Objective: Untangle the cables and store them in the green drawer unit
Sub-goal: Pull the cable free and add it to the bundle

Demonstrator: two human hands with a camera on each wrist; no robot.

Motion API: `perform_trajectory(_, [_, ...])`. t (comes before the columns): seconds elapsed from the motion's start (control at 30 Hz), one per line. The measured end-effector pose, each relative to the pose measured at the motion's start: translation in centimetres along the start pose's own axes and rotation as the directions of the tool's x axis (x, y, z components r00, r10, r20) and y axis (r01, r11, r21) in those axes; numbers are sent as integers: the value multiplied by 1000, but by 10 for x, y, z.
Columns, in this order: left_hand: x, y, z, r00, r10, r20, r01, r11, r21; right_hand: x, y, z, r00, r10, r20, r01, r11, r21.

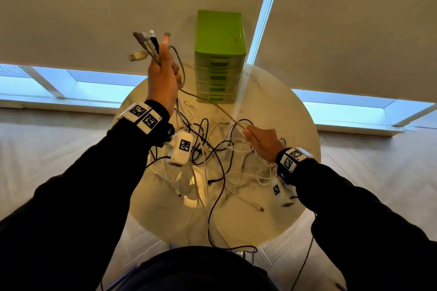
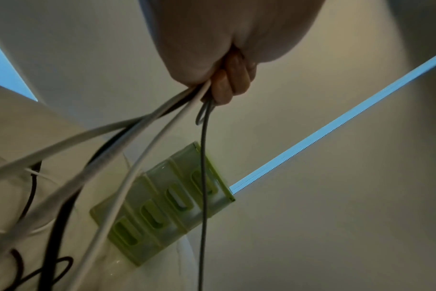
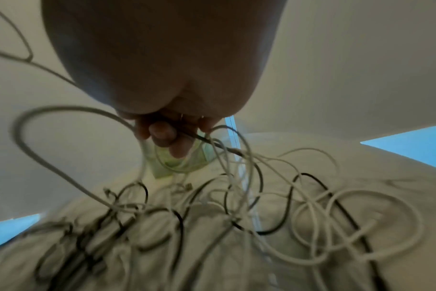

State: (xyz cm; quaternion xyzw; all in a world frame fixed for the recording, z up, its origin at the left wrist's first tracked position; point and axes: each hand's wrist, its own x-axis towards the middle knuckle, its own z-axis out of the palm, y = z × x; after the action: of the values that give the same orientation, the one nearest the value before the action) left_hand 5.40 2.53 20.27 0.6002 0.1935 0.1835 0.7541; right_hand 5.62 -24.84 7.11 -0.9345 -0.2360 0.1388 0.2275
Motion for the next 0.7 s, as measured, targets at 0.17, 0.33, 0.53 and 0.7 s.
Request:
perform_trajectory(0.17, [-21,-39,5,978,-3,209,-95,884,458,30,-26,-21,981,55,-187,-14,977,211])
perform_trajectory(0.33, [-42,-58,20,949,-165,268,-24,812,584,34,-67,-31,982,-82,-168,126,954,272])
perform_trajectory(0.53, [-40,-59,27,938,-217,269,53,859,510,25,-92,-25,973,-219,-66,228,908,350])
perform_trajectory(0.7, [-36,-55,26,964,-134,230,22,901,432,13,-86,-14,977,-208,-51,211,899,383])
